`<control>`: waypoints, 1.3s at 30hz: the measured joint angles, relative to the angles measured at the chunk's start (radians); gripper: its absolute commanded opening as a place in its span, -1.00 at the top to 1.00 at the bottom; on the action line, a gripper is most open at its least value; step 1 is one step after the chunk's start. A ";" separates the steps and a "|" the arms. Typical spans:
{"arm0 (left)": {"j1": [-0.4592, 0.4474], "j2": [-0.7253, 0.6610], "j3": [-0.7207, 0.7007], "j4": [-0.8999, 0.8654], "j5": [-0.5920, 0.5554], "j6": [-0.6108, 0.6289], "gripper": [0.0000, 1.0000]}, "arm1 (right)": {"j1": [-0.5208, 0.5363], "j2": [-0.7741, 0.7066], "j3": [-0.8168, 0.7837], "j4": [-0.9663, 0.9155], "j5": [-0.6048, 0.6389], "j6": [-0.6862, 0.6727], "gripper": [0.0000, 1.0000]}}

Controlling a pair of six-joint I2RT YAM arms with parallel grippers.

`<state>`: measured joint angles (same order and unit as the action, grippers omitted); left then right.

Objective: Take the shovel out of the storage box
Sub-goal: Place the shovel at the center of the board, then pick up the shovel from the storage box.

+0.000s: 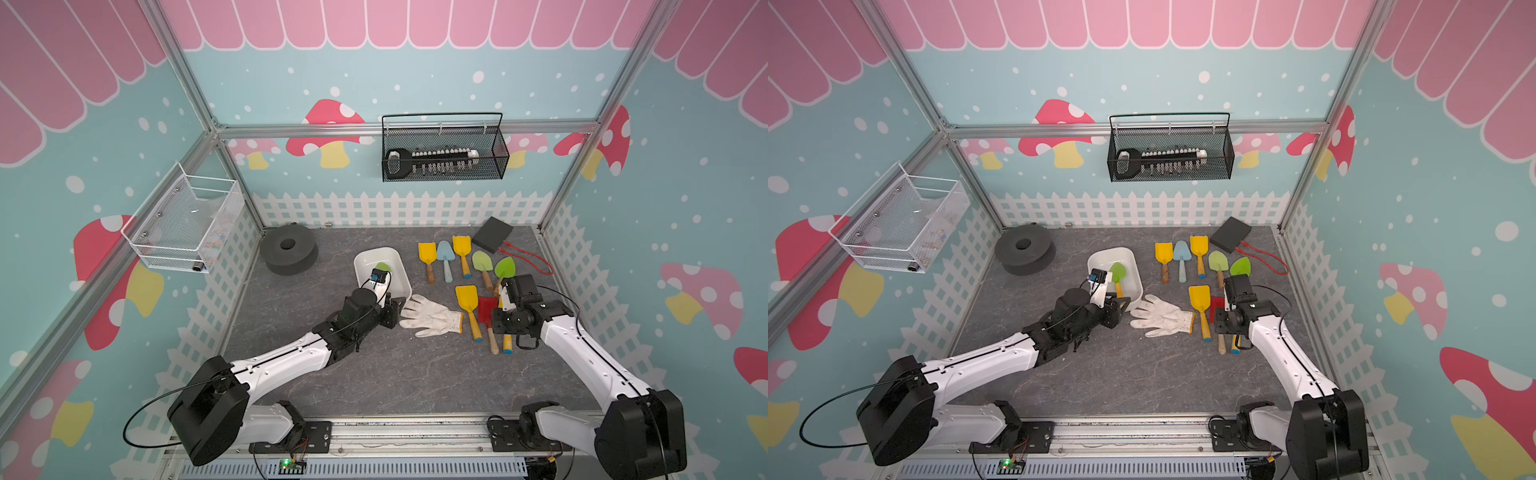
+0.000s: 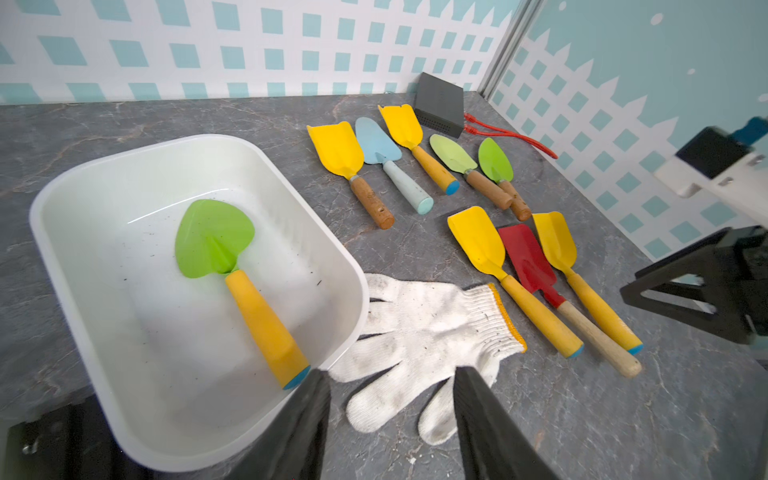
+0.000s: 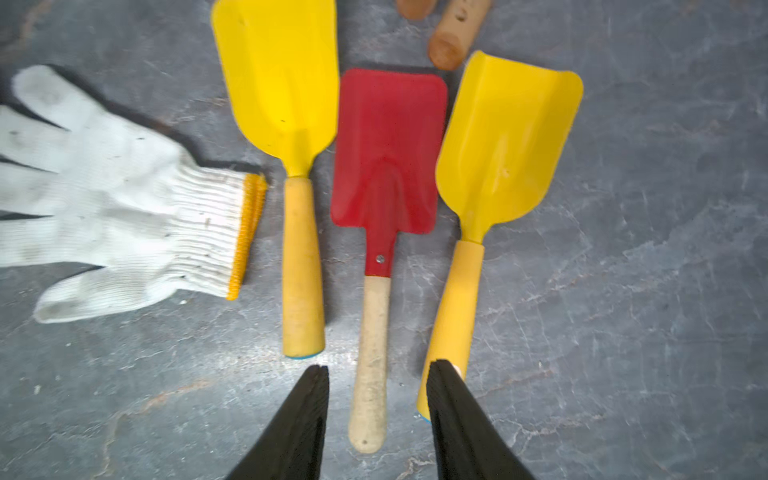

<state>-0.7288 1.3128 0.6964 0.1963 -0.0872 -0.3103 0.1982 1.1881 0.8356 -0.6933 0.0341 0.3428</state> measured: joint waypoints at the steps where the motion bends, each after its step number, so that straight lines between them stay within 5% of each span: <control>1: 0.000 0.002 0.000 -0.004 -0.015 0.000 -0.04 | 0.014 0.000 0.008 0.006 -0.007 -0.005 0.10; 18: 0.006 0.150 0.222 -0.232 -0.174 -0.077 0.12 | 0.233 0.088 0.126 0.169 -0.171 -0.037 0.14; 39: 0.189 0.555 0.576 -0.521 0.000 -0.267 0.05 | 0.300 0.037 0.112 0.178 -0.113 -0.035 0.05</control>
<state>-0.5400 1.8683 1.2724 -0.3252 -0.0872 -0.5770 0.4980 1.2251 0.9474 -0.5152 -0.0788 0.3080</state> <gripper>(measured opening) 0.469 0.471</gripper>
